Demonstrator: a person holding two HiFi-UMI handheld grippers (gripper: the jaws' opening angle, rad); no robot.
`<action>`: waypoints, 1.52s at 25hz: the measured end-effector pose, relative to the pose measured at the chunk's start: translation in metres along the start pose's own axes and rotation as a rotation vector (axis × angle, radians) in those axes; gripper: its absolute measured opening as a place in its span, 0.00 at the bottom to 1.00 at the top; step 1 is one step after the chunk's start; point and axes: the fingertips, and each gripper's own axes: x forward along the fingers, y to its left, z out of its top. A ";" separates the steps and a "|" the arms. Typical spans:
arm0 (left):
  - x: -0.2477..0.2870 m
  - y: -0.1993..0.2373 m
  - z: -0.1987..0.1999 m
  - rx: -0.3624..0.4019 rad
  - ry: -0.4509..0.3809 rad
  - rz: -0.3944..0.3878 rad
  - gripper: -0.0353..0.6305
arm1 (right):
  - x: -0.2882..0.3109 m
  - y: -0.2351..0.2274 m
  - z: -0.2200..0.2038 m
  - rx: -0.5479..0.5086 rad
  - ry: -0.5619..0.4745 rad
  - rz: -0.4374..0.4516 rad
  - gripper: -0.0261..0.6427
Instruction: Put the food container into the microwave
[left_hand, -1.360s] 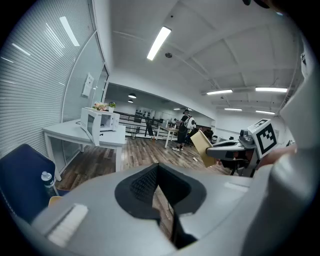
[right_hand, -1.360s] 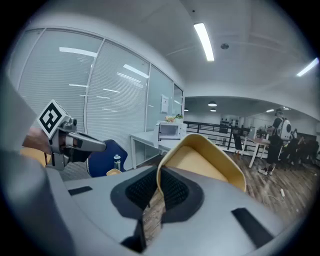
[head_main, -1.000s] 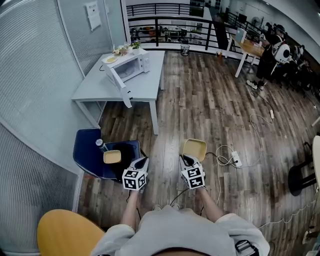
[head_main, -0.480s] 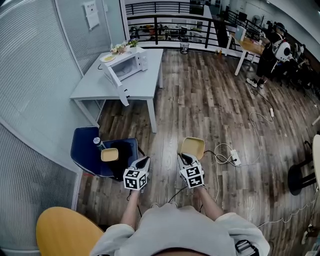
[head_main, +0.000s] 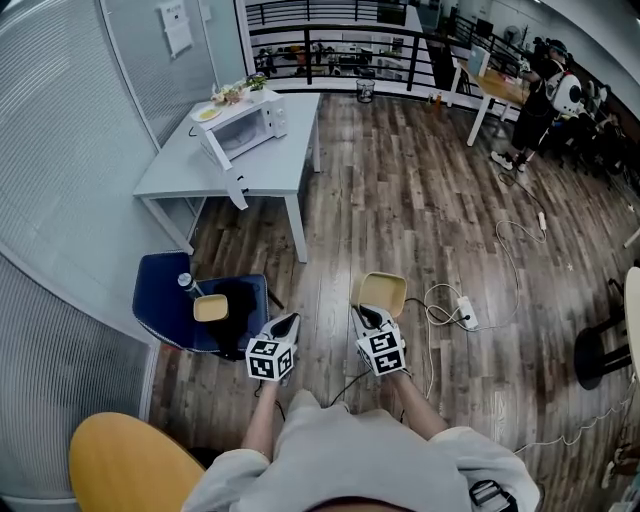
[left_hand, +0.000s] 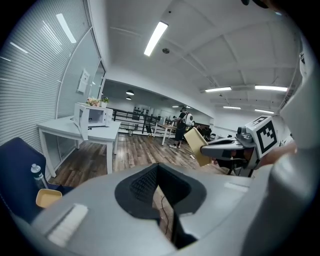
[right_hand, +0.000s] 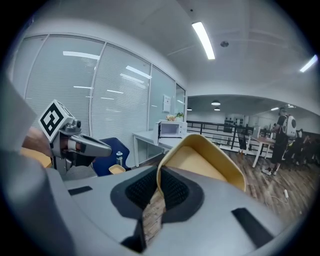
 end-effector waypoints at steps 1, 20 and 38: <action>0.002 0.000 0.001 0.001 0.001 0.001 0.07 | 0.001 -0.002 -0.001 0.001 0.001 0.001 0.08; 0.098 0.055 0.032 -0.011 0.011 -0.052 0.07 | 0.088 -0.060 0.009 0.000 0.037 -0.023 0.08; 0.215 0.157 0.110 -0.005 0.026 -0.126 0.07 | 0.226 -0.131 0.070 0.006 0.059 -0.075 0.08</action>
